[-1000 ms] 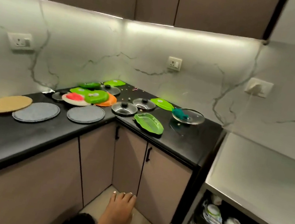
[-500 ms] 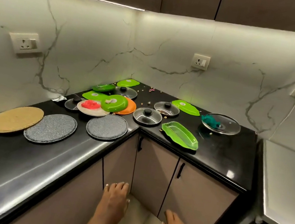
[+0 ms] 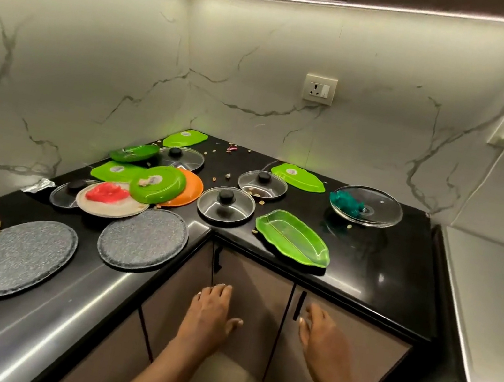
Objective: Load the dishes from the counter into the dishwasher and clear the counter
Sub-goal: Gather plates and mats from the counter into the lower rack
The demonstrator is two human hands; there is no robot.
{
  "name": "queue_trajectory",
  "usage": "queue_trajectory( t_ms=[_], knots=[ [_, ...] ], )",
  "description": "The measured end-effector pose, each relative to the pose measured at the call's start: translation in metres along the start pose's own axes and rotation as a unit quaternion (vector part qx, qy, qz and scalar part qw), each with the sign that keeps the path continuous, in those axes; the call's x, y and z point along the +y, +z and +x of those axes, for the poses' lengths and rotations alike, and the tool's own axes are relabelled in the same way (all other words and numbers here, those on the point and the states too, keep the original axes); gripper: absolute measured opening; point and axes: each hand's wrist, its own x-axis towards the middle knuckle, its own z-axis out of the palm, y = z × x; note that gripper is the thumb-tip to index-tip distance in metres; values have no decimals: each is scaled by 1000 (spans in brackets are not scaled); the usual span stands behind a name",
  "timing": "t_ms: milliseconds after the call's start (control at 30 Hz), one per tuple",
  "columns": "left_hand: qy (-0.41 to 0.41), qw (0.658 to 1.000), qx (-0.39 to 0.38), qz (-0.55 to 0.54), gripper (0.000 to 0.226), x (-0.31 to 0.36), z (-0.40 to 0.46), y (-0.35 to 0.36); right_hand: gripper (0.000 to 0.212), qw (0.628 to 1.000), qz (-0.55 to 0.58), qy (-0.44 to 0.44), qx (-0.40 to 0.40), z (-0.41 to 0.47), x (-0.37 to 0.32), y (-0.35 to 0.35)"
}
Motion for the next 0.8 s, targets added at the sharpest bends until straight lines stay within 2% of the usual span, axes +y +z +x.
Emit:
queue_trajectory(
  t_ms=[133, 333, 467, 533, 700, 800],
  knots=[
    [-2, 1000, -24, 0, 83, 14, 82, 6, 19, 997, 25, 39, 54, 79, 24, 0],
    [-37, 999, -36, 8, 87, 25, 190, 18, 20, 995, 52, 61, 58, 180, 56, 6],
    [-60, 997, -49, -12, 91, 21, 241, 20, 25, 997, 57, 54, 22, 235, 73, 21],
    [-76, 994, -74, -30, 104, 16, 257, 18, 28, 996, 63, 61, 2, 255, 78, 29],
    [-101, 987, -104, -69, 121, 8, 269, 20, 48, 996, 16, 50, -78, 286, 76, 49],
    [-118, 981, -133, -73, 129, 10, 271, 20, 50, 992, 11, 60, -109, 299, 68, 53]
  ],
)
